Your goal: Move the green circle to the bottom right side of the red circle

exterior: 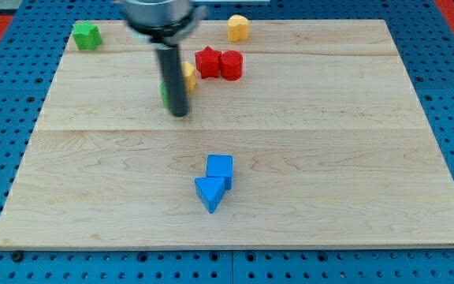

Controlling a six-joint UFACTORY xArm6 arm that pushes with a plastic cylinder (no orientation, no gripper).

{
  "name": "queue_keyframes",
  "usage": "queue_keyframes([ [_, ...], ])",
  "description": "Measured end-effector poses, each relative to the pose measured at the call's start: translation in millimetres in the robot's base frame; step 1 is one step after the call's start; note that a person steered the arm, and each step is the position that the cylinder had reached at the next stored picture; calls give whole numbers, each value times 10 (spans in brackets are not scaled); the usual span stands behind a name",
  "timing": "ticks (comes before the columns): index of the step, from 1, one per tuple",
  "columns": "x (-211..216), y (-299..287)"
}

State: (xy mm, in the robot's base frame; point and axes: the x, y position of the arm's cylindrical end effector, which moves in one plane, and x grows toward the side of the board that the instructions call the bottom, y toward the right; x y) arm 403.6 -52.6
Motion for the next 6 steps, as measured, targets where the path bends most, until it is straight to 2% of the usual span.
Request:
queue_keyframes([
  [1,281,-477],
  [2,234,-955],
  [3,-141,-964],
  [4,-364,-387],
  [5,-296,675],
  [6,108,794],
])
